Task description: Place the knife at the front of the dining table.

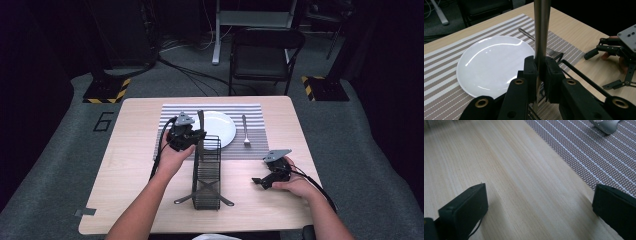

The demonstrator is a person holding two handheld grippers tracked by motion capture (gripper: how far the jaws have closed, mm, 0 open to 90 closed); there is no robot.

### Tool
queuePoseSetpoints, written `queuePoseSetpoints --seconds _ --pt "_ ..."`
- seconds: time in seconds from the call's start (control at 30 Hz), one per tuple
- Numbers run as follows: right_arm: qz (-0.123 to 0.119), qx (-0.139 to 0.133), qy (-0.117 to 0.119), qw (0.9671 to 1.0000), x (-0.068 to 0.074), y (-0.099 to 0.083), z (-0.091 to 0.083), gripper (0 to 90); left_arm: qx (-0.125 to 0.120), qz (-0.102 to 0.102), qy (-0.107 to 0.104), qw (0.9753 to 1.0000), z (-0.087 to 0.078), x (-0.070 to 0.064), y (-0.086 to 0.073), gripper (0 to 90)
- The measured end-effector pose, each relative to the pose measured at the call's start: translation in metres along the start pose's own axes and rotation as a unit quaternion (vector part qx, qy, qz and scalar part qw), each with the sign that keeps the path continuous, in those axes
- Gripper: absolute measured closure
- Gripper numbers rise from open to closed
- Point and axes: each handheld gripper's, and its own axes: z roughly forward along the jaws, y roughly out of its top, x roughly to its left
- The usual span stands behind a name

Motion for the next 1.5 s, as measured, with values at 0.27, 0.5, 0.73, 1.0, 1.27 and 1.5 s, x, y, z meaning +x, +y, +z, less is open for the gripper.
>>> queuePoseSetpoints --seconds 0.27,0.5,0.73,1.0,1.27,1.5 --pt "0.000 0.000 0.000 1.0000 0.000 0.000 0.000 0.0 -0.012 0.004 0.000 0.9999 -0.010 -0.002 0.008 81.7" --pt "0.000 0.000 0.000 1.0000 0.000 0.000 0.000 0.0 -0.025 0.010 0.000 0.9996 -0.021 -0.005 0.019 81.8" --pt "-0.001 0.000 0.000 1.0000 0.000 0.000 0.000 0.0 -0.035 0.009 0.000 0.9993 -0.027 -0.004 0.028 82.0" --pt "0.000 0.000 0.000 1.0000 0.000 0.000 0.000 0.0 -0.049 0.013 0.001 0.9987 -0.035 -0.003 0.040 82.1" --pt "-0.003 -0.001 0.000 1.0000 0.000 0.000 0.000 0.0 -0.065 0.009 0.004 0.9978 -0.044 -0.001 0.048 82.2" --pt "0.000 0.000 0.000 1.0000 0.000 0.000 0.000 0.0 -0.079 0.010 0.008 0.9968 -0.056 0.000 0.056 82.2"
